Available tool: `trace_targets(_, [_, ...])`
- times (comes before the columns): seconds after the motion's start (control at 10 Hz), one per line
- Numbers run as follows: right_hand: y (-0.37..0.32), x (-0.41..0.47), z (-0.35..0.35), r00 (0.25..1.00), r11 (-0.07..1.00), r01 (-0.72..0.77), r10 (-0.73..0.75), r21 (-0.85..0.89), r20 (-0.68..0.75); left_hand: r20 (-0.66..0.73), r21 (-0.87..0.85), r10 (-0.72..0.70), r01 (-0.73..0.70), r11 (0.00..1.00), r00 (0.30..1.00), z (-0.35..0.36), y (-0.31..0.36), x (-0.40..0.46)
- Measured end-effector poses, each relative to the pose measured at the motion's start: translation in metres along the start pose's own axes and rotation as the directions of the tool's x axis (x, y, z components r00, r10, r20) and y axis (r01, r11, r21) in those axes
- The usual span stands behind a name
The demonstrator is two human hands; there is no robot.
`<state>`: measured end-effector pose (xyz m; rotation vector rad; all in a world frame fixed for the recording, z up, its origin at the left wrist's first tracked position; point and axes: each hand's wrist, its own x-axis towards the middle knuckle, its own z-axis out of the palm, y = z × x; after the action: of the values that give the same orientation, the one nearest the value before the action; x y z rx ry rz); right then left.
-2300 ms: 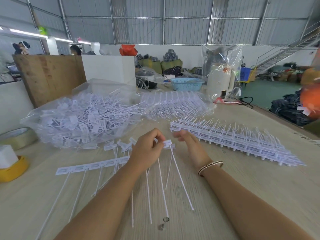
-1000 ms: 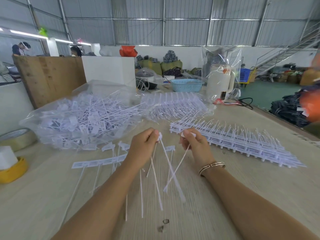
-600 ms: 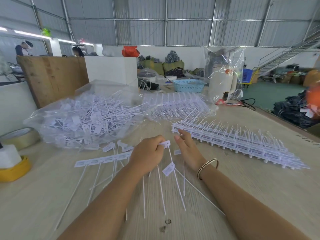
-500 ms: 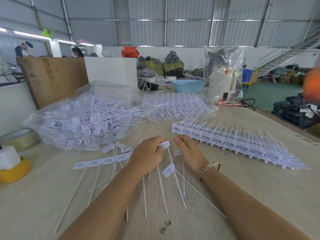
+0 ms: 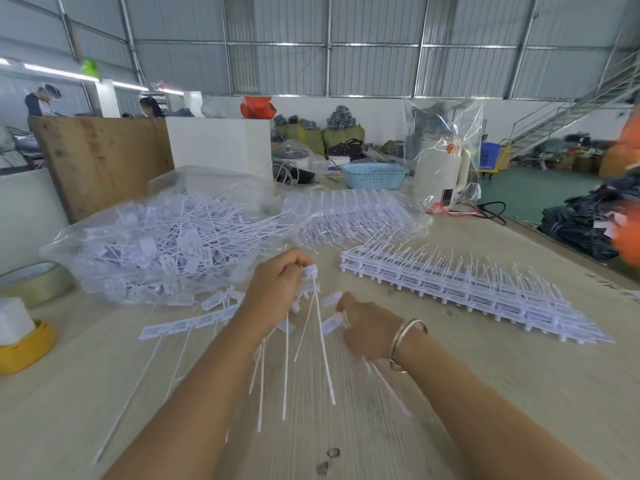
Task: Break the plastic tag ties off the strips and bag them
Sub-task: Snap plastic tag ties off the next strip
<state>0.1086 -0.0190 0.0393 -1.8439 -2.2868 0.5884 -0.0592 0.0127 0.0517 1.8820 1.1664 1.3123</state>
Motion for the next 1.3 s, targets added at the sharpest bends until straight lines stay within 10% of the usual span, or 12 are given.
trace_targets(0.3, [-0.019, 0.052, 0.013, 0.963, 0.974, -0.070, 0.122, 0.215, -0.240, -0.035, -0.110, 0.053, -0.057, 0.992, 0.998, -0.022, 0.009, 0.006])
trace_targets(0.5, [-0.036, 0.046, 0.037, 0.987, 0.942, -0.162, 0.152, -0.295, -0.056, 0.053, -0.051, 0.064, -0.061, 0.997, 0.997, -0.012, 0.016, 0.008])
trace_targets(0.8, [-0.028, 0.025, 0.015, 0.955, 0.896, -0.154, 0.242, 0.416, -0.170, 0.261, 0.116, 0.020, -0.052, 0.992, 0.965, 0.011, 0.022, 0.002])
trace_targets(0.9, [-0.001, 0.022, -0.011, 0.971, 0.544, 0.043, 0.174, 0.838, -0.163, 0.338, 0.186, 0.011, -0.078, 0.979, 0.941, 0.022, 0.021, 0.004])
trace_targets(1.0, [0.030, 0.015, -0.005, 0.984, 0.447, 0.130, 0.052, 0.885, -0.171, 0.402, 0.265, 0.010, -0.127, 0.956, 0.915, 0.038, 0.019, 0.001])
trace_targets(1.1, [0.043, 0.009, 0.009, 0.948, 0.630, 0.238, 0.017, 0.740, -0.319, 0.372, 0.324, 0.048, -0.178, 0.929, 0.927, 0.041, 0.010, -0.006])
trace_targets(1.3, [0.038, 0.002, 0.007, 0.949, 0.487, 0.270, 0.011, 0.831, -0.315, 0.314, 0.567, -0.012, -0.177, 0.804, 0.949, 0.025, -0.009, -0.007])
